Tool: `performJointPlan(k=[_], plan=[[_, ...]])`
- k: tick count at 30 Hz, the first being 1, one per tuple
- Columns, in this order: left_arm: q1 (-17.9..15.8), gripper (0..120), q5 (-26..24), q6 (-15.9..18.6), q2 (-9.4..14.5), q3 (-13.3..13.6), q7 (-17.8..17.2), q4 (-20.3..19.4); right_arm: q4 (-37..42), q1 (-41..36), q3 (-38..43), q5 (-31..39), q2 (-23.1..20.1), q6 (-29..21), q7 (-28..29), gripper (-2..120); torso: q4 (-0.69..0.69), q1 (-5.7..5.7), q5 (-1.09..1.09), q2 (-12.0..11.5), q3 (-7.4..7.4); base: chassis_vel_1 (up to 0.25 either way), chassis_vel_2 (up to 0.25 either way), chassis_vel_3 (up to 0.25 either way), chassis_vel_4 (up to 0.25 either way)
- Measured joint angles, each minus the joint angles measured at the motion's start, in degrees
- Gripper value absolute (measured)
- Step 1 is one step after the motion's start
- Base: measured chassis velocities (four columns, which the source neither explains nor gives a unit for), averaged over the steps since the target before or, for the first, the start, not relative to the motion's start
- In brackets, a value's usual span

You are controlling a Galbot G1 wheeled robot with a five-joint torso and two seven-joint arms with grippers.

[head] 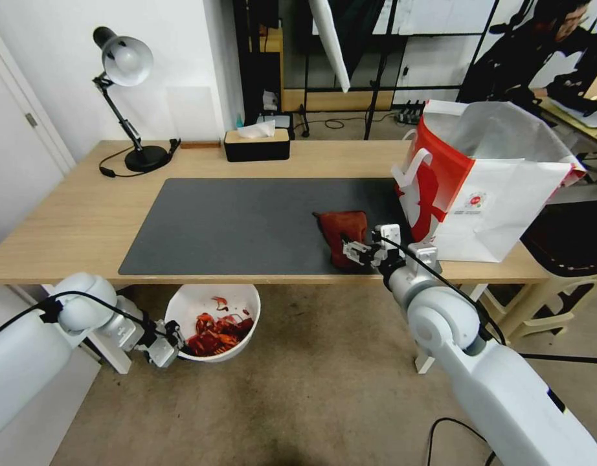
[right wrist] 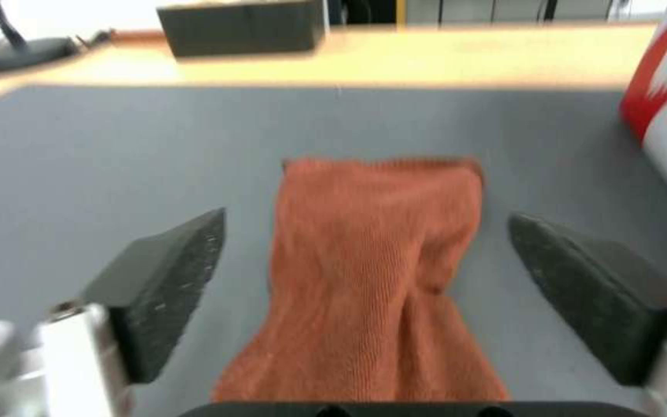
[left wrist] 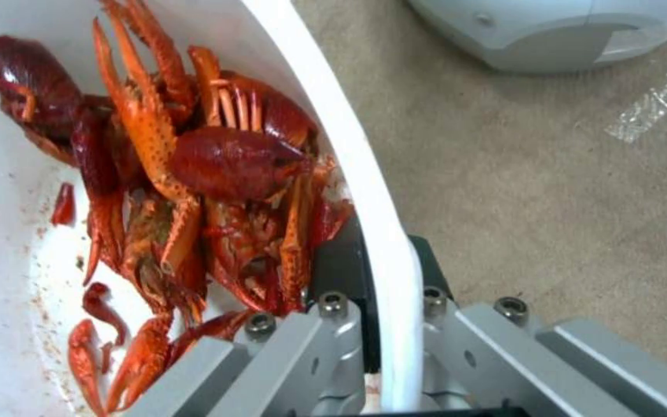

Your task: Sweep shrimp from table into container with towel, then put container into takeout bag.

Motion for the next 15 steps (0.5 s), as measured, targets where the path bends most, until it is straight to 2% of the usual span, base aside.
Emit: performJointPlan(k=[2,4,5,8,9,12,15], plan=[[1.2,0,0.5,-0.4,-0.1,0.3,0.0,-1.6,1.2,-3.4,1.4,-4.9,-0.2,6.3,-3.2,100,-0.05,0.0,-0.02,0.0,0.0,0.0,0.0,0.0,0.0],[3.2,0,1.0,-0.8,-0.1,-0.4,-0.1,-3.5,2.3,-7.3,2.4,-9.6,0.4,12.9,-4.8,100,-0.01,0.0,0.01,0.0,0.0,0.0,0.0,0.0,0.0],[3.2,0,1.0,-0.8,-0.1,-0.4,-0.1,-3.5,2.3,-7.3,2.4,-9.6,0.4,12.9,-4.8,100,-0.01,0.0,0.01,0.0,0.0,0.0,0.0,0.0,0.0],[5.0,0,1.7,-1.4,0.0,-1.2,-0.3,-5.6,3.8,-14.2,5.1,-15.4,2.0,20.8,-8.0,100,0.01,0.0,0.0,0.0,-0.01,0.0,0.0,0.0,0.0],[5.0,0,1.7,-1.4,0.0,-1.2,-0.3,-5.6,3.8,-14.2,5.1,-15.4,2.0,20.8,-8.0,100,0.01,0.0,0.0,0.0,-0.01,0.0,0.0,0.0,0.0],[6.1,0,2.4,-2.4,0.2,-0.9,-0.5,-8.0,5.1,-22.4,8.4,-20.2,3.9,29.8,-10.8,100,-0.08,0.0,-0.02,0.0,0.0,0.0,0.0,0.0,0.0],[7.6,0,2.5,-2.7,0.6,-1.4,-0.6,-9.8,5.2,-25.8,9.3,-21.5,4.6,32.6,-11.9,100,-0.05,-0.01,0.01,0.0,0.0,0.0,0.0,0.0,0.0]])
